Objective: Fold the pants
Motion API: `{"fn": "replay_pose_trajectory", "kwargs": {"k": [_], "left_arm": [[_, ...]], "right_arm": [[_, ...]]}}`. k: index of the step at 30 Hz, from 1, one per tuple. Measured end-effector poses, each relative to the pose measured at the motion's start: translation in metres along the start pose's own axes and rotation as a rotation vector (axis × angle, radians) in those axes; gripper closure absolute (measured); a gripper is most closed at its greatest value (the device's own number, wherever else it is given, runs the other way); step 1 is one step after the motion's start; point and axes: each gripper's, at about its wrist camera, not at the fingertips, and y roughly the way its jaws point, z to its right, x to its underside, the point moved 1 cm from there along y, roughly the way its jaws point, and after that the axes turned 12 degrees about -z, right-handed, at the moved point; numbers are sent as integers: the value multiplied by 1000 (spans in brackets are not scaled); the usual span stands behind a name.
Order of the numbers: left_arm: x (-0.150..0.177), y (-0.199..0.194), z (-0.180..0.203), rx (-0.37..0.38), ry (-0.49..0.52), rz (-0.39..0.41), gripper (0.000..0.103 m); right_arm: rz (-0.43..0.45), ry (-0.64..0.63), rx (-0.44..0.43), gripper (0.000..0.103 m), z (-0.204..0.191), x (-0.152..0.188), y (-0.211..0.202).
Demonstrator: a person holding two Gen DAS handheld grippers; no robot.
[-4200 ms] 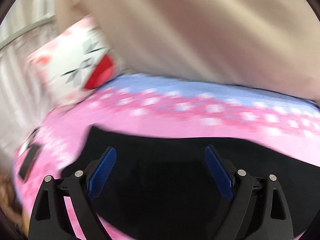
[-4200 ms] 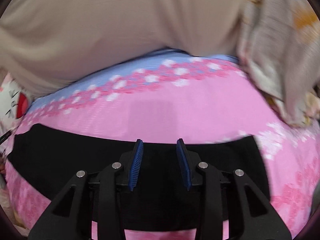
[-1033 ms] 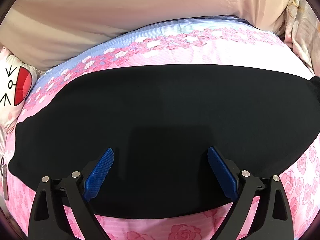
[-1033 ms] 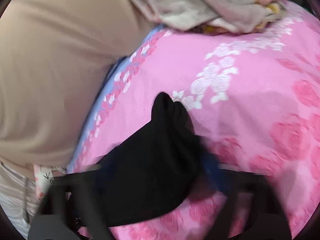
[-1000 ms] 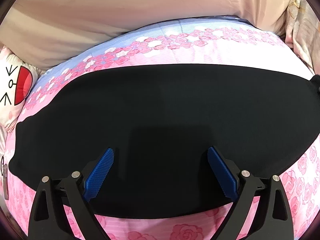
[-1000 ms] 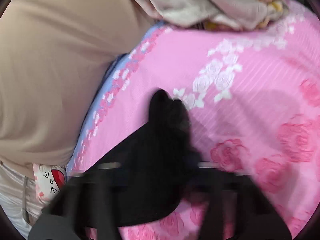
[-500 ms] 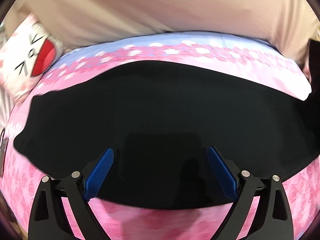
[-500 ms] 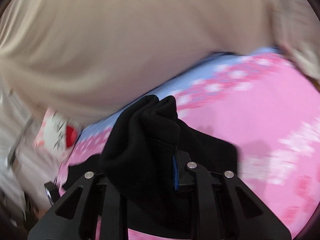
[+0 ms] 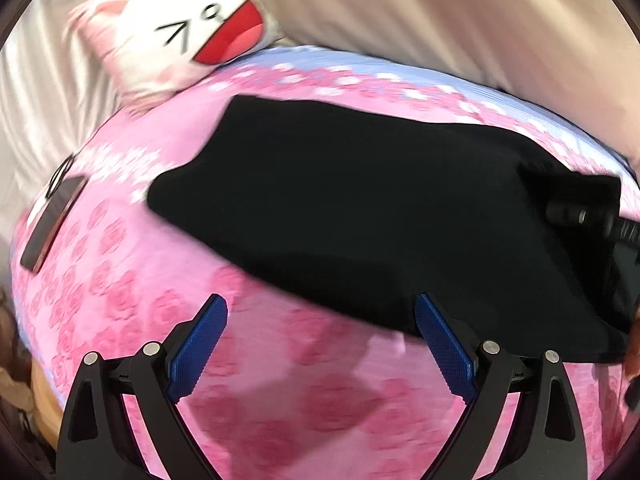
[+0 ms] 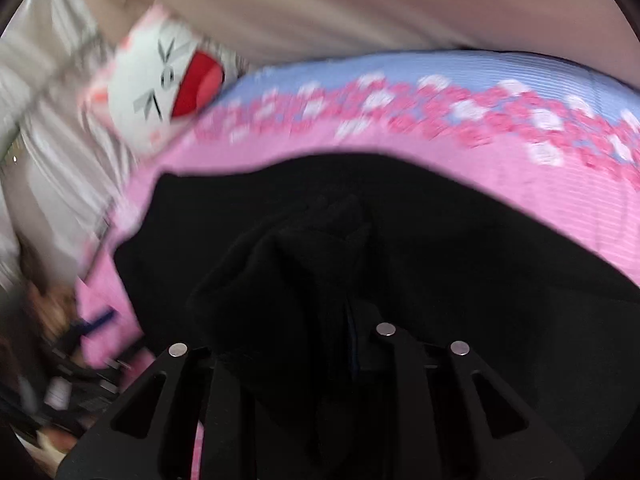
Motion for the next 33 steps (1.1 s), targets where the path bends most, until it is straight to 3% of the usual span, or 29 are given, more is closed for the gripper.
{"fn": "replay_pose_trajectory", "kwargs": {"k": [4, 8, 9, 11, 13, 16, 18, 20, 21, 24, 27, 30, 32, 33], "left_arm": [[-2, 6, -19, 10, -32, -9, 10], [-3, 9, -20, 32, -44, -16, 10], [-2, 7, -19, 32, -45, -16, 10], [-1, 7, -20, 31, -42, -13, 10], [0, 5, -21, 25, -40, -9, 10], [-1, -1, -24, 22, -41, 3, 10], [-2, -5, -23, 25, -42, 15, 10], [-6, -5, -20, 31, -38, 17, 10], [-8, -5, -15, 35, -33, 14, 10], [-10, -14, -1, 58, 2, 21, 10], [-15, -30, 22, 84, 64, 66, 10], [-22, -38, 55, 106, 130, 84, 10], [-28, -47, 88, 122, 200, 102, 10], [-29, -56, 104, 127, 239, 124, 10]], "right_arm": [[13, -56, 77, 78, -15, -3, -3], [40, -121, 68, 42, -28, 11, -6], [44, -138, 68, 41, -33, 14, -7], [50, -164, 60, 41, -46, 19, -12], [81, -148, -1, 42, -49, 23, -24], [143, -45, -115, 42, -30, 31, -50], [118, 39, -167, 42, -8, 33, -48], [12, 80, -135, 47, 10, 35, -20], [27, 82, -123, 58, 13, 38, -20], [119, 101, -124, 58, 17, 45, -56], [177, 134, -14, 58, 45, 54, -88], [119, 308, 183, 59, 123, 68, -90], [175, 467, 71, 66, 164, 87, -115], [212, 497, 109, 64, 165, 92, -137]]}}
